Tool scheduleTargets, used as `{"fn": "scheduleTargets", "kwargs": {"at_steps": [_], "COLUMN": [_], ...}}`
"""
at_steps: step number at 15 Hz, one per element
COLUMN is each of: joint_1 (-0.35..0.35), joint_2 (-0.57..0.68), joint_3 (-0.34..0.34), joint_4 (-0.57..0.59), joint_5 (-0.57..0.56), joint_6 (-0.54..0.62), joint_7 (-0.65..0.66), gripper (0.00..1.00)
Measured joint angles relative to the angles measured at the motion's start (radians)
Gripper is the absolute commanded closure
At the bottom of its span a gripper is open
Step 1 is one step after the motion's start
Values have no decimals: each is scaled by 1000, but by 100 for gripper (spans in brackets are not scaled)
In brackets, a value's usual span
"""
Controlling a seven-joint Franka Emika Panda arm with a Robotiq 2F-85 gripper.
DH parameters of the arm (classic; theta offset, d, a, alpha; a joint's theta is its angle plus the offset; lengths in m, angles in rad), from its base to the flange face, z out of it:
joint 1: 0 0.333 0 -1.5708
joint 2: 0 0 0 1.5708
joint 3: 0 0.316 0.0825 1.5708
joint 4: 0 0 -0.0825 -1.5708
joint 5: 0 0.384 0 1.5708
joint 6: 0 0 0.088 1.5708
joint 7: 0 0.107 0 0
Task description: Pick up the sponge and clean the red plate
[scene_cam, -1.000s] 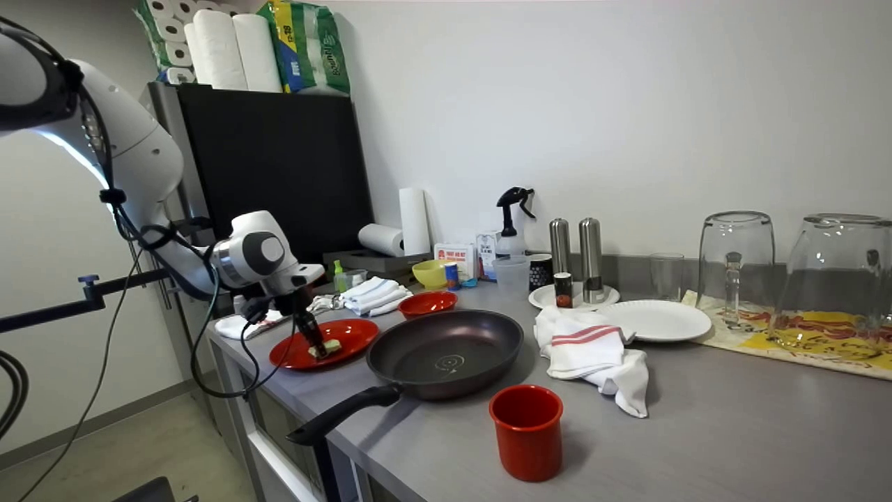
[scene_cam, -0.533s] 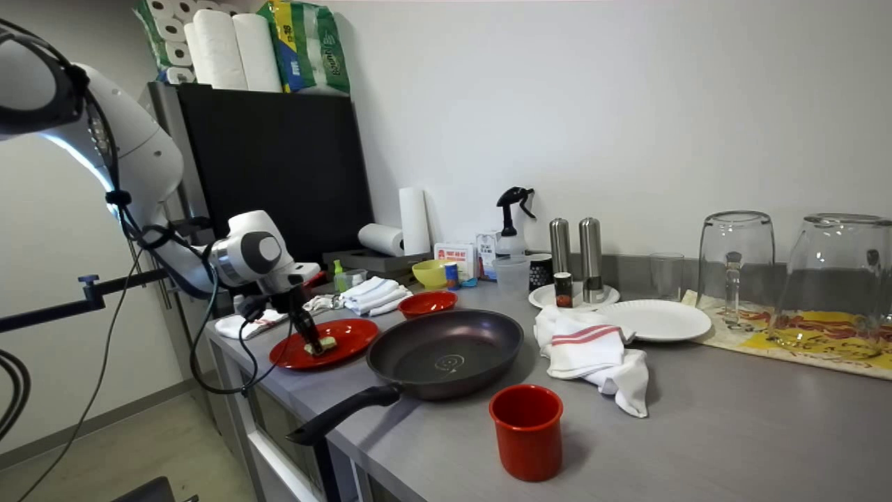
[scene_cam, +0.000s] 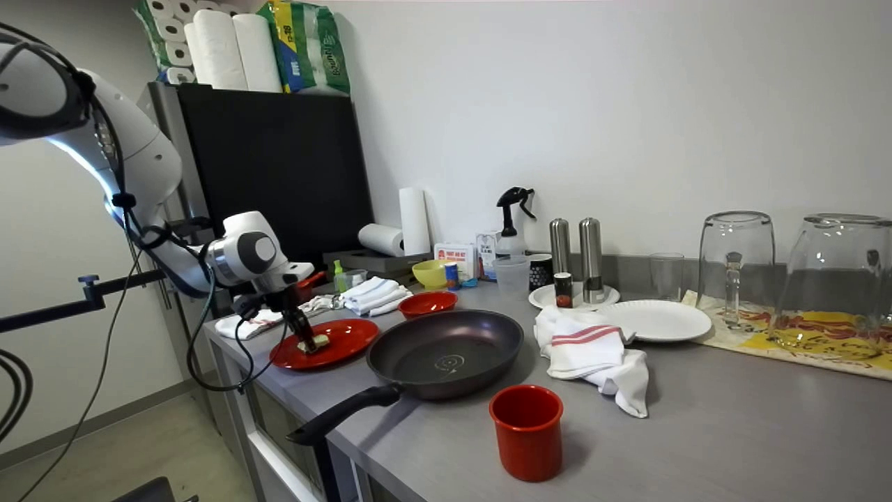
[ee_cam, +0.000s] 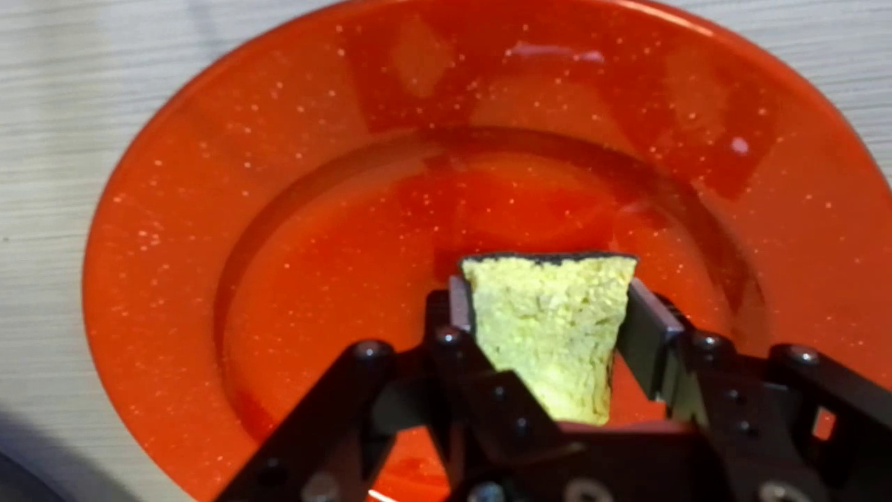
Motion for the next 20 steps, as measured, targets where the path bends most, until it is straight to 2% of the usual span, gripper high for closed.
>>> {"fn": "scheduleTargets", "kwargs": {"at_steps": [13, 20], "joint_1": [-2, -5], "joint_2": [-11, -37], "joint_3": [-1, -8], "joint_4": [5, -33], "joint_5": [98, 103], "joint_6": [-61, -57], "joint_7": [-58, -51], "gripper": [73, 73]}}
